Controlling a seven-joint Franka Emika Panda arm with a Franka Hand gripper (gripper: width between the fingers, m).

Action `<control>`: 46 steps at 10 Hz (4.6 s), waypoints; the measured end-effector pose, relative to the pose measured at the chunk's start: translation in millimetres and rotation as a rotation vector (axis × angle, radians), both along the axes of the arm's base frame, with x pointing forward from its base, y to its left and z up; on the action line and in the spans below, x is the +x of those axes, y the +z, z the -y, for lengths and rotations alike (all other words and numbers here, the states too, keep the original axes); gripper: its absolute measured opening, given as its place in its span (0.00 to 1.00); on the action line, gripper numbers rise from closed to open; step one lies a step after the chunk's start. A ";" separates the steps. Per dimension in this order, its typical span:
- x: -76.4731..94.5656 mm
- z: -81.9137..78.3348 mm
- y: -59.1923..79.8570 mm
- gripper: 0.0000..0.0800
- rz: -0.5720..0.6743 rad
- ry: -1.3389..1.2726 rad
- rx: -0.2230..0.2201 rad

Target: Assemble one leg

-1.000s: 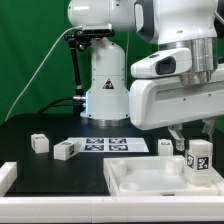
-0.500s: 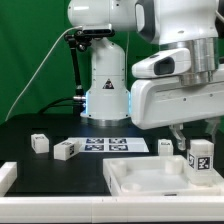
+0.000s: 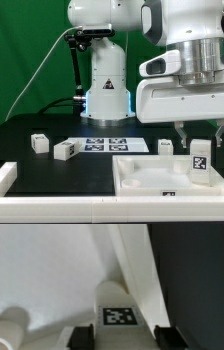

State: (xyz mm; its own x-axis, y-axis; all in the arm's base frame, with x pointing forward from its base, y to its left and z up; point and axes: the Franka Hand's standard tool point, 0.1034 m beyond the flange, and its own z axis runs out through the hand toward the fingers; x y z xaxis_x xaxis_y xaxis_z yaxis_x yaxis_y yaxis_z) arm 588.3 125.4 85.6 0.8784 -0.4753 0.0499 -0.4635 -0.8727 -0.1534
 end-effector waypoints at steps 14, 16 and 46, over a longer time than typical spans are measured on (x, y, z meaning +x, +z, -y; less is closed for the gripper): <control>8.2 -2.1 -0.1 0.81 -0.008 0.220 -0.016; 14.6 0.8 3.1 0.81 0.044 0.489 -0.093; 11.6 11.5 -2.8 0.61 0.005 -0.643 0.115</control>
Offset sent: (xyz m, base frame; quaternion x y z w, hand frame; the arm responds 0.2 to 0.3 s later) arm -0.0004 0.0028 -0.0014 -0.0192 -0.0048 0.2031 0.9790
